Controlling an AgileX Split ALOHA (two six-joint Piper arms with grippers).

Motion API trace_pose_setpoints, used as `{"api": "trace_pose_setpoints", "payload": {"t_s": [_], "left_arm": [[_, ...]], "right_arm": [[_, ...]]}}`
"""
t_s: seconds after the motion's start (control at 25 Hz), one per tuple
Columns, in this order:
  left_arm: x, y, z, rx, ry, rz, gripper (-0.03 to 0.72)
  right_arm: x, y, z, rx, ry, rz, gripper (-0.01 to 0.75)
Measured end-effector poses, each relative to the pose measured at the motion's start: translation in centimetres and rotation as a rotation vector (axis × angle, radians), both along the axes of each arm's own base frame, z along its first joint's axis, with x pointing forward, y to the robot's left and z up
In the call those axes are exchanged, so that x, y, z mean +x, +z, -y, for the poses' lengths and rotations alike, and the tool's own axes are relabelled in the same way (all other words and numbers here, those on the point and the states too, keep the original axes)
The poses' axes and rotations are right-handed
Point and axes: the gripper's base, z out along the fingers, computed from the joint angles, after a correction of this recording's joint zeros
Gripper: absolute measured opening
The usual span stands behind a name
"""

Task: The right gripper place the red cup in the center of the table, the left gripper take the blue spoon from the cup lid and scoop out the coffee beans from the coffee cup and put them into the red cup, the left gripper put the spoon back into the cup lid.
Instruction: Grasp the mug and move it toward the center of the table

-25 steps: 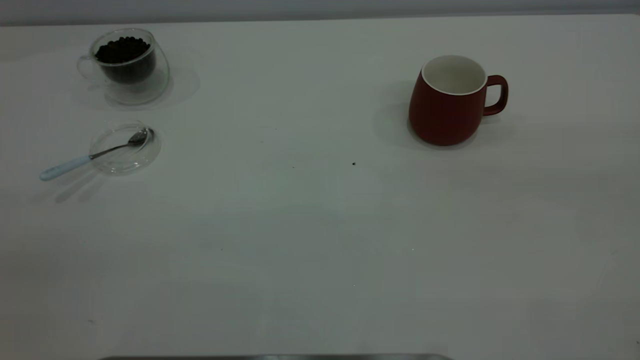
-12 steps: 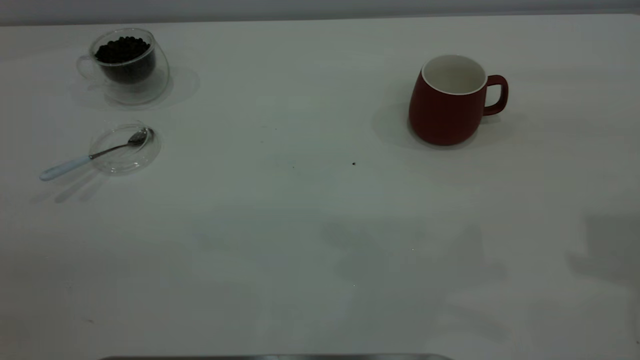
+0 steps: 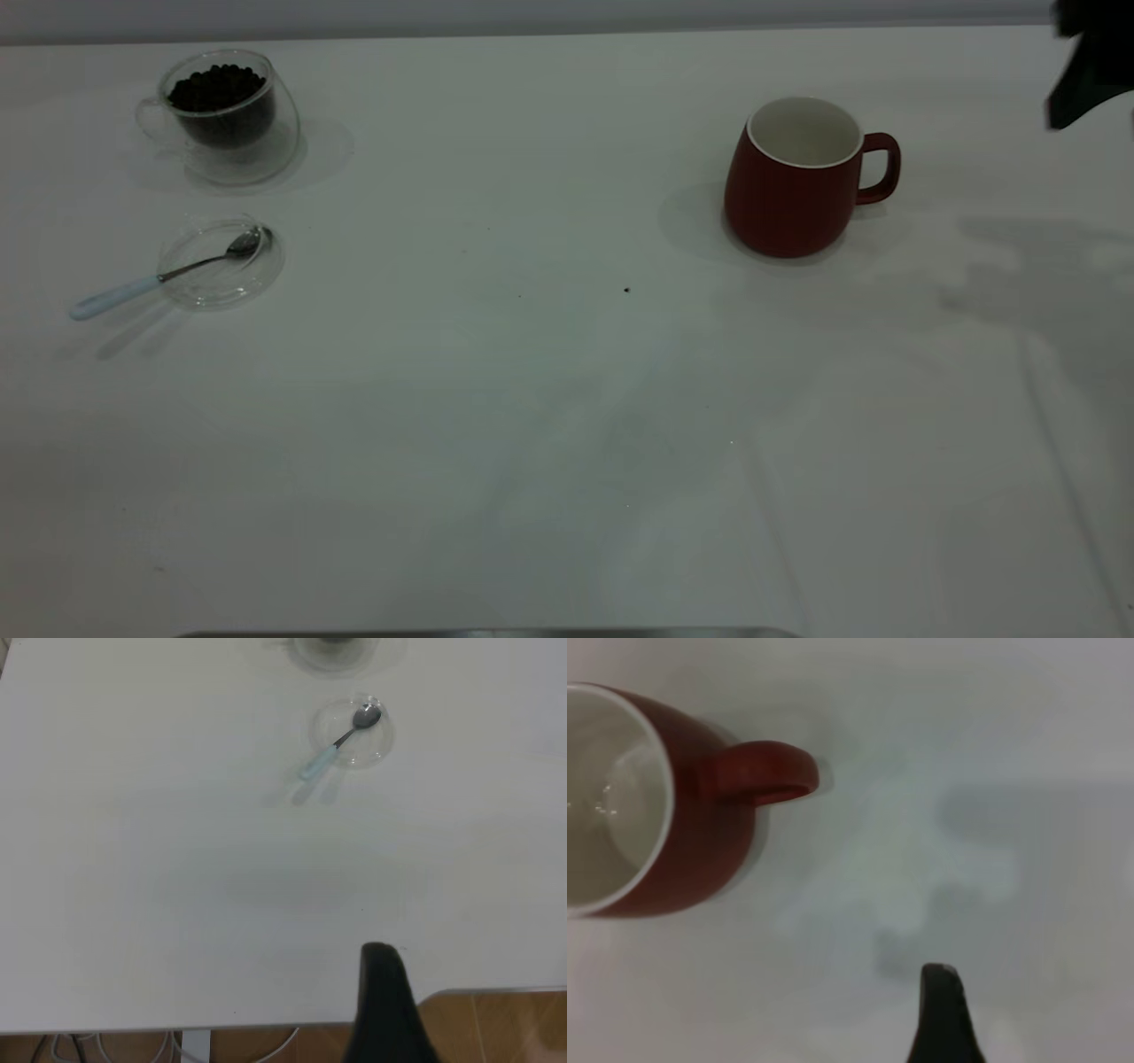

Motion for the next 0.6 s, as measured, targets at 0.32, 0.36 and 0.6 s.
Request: {"api": "trace_pose_setpoints", "payload": {"t_s": [0.32,0.36,0.6], "left_arm": [[0.0,0.0,0.0,0.000,0.000,0.000,0.559],[0.0,0.0,0.0,0.000,0.000,0.000,0.559],[0.0,0.0,0.0,0.000,0.000,0.000,0.559]], "right_arm": [[6.3,-4.3,-0.6,0.047,0.054,-0.124,0.573],[6.8,-4.8,-0.7,0.055,0.063,-0.131,0.573],[8.7,-5.9,-3.6,0.106,0.166,-0.143,0.573]]}}
